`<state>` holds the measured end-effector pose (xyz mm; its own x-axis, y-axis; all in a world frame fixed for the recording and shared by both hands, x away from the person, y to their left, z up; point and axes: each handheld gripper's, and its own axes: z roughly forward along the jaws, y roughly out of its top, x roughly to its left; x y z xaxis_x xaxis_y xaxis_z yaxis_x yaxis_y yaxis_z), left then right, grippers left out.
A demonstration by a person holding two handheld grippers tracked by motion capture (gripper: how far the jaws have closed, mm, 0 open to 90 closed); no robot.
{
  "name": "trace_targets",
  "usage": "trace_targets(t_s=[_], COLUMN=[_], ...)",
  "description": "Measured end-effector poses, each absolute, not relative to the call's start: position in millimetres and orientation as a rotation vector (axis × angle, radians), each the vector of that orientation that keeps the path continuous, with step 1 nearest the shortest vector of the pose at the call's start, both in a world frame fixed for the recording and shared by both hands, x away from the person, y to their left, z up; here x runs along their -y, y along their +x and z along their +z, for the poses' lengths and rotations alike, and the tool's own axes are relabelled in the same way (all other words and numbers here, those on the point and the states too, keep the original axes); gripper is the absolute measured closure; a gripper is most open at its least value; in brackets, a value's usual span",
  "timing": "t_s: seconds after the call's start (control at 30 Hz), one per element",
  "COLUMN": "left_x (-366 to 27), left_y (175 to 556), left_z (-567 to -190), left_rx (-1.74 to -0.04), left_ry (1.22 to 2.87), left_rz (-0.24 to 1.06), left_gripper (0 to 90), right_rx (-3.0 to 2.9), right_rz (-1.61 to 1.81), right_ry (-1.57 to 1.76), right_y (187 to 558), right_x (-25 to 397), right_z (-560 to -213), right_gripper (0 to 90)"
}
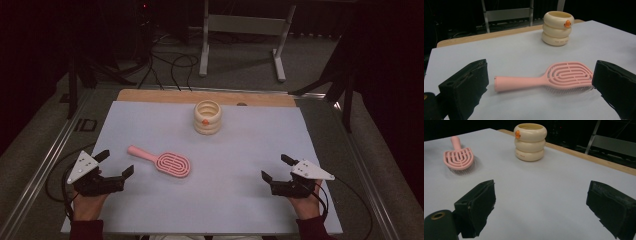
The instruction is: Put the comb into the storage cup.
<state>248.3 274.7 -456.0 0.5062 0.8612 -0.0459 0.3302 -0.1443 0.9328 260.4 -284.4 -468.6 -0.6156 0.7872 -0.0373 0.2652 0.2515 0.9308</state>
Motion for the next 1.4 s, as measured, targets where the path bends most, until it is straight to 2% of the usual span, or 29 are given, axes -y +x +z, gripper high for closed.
trace_targets(t_s=[0.5,1.4], left_x=[-273,-267], left_y=[250,296], left_z=[-444,-427], left_rx=[-0.998,-0.998], left_ry=[1.735,1.810], left_rz=[0.656,0.675], left_gripper=[1.6,1.3], right_rx=[-2.014,-2.019], right_rz=[1.347,1.344], right_ry=[0.978,0.984], right_y=[262,263], right_x=[286,280], right_z=[-471,-475], right_gripper=[8.6,8.7])
